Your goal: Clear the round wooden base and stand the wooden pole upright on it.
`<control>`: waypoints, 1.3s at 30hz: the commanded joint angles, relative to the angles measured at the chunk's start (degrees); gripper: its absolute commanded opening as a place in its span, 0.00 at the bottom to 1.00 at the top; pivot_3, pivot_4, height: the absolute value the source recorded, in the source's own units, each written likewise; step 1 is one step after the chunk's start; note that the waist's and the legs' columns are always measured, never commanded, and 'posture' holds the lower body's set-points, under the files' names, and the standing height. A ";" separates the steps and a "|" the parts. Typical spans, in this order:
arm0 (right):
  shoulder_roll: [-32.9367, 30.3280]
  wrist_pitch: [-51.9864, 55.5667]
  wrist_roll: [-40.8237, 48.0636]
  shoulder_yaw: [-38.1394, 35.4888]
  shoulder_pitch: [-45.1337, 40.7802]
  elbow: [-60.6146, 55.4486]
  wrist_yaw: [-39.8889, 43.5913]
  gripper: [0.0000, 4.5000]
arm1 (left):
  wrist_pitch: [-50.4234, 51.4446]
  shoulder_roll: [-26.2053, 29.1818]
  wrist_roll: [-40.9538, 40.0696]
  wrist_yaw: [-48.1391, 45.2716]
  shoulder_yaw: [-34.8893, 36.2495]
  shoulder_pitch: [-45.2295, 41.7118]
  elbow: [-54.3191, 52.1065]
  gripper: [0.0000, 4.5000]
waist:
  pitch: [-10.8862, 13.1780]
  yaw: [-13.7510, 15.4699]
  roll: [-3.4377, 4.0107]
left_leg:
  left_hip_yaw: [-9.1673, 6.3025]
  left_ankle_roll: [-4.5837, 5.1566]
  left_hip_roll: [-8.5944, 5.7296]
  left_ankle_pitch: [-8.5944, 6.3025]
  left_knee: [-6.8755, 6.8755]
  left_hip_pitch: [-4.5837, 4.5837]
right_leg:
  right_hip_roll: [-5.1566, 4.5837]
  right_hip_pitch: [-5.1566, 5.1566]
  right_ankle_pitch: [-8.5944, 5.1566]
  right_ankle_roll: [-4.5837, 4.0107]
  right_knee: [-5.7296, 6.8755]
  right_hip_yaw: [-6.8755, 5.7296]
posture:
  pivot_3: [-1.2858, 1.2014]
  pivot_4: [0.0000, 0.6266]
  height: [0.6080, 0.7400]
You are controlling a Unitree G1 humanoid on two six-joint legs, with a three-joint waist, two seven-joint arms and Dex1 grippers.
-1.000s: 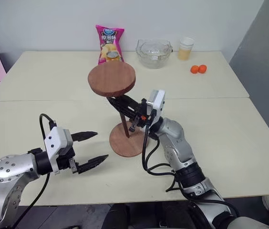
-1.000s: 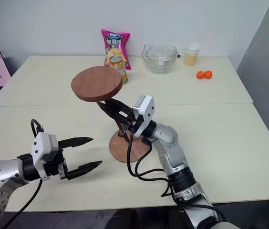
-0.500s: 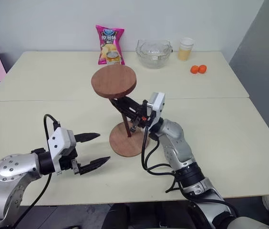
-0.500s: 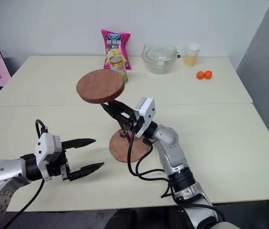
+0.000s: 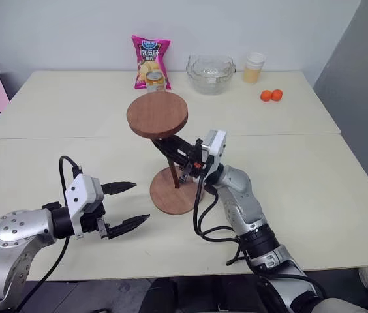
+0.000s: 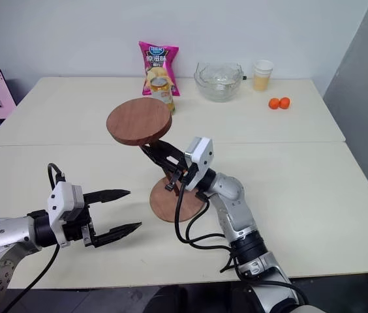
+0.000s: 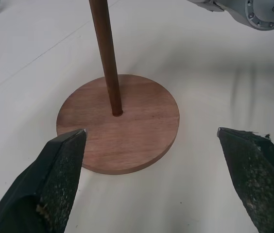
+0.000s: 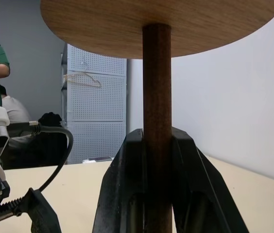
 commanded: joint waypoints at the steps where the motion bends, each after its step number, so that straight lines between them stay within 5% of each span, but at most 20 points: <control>1: -0.34 0.41 -0.35 0.95 1.06 -1.63 0.57 0.05 | -0.96 0.39 0.06 -0.16 0.42 -0.50 -0.09 1.00 | 0.00 0.00 0.00 | 0.00 0.00 0.00 0.00 -0.01 0.04 | 0.00 0.03 0.00 0.00 0.00 0.00 | 0.52 0.24 1.00; 39: -6.47 8.82 -3.81 1.33 3.69 5.74 -1.97 0.05 | -3.52 0.24 1.73 -0.84 -0.61 -0.94 2.77 1.00 | -1.01 0.24 0.33 | -0.01 0.03 -0.01 -0.02 -0.09 0.58 | 0.00 0.55 -0.02 0.00 -0.06 0.02 | 0.52 0.24 1.00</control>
